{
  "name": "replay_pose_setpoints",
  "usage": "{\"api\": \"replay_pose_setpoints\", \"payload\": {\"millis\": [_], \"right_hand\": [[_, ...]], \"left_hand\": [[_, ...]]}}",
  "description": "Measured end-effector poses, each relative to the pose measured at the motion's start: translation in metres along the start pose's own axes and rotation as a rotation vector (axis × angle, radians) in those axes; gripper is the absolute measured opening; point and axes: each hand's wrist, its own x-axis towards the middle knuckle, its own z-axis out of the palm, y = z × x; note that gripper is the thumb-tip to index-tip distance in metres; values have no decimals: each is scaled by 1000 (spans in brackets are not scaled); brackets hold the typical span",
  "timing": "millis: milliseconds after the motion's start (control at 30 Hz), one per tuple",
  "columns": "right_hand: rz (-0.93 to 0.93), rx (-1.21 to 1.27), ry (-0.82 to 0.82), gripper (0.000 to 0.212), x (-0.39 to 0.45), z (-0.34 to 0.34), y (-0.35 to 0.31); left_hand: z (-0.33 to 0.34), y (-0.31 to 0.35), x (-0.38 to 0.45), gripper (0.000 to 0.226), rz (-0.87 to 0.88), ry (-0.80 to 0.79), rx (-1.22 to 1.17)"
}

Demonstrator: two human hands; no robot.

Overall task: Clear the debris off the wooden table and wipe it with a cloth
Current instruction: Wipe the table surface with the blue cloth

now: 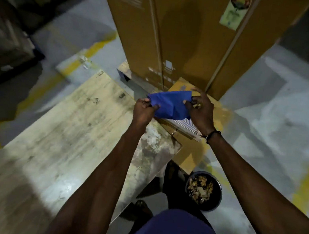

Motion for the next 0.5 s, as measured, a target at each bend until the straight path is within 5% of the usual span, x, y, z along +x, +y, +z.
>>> {"api": "replay_pose_setpoints", "payload": {"millis": [400, 500], "right_hand": [[-284, 63, -174, 7, -102, 69, -167], [-391, 78, -264, 6, -136, 92, -196]], "left_hand": [[-178, 36, -161, 42, 99, 199, -331], [-217, 27, -200, 15, 174, 250, -352]]}}
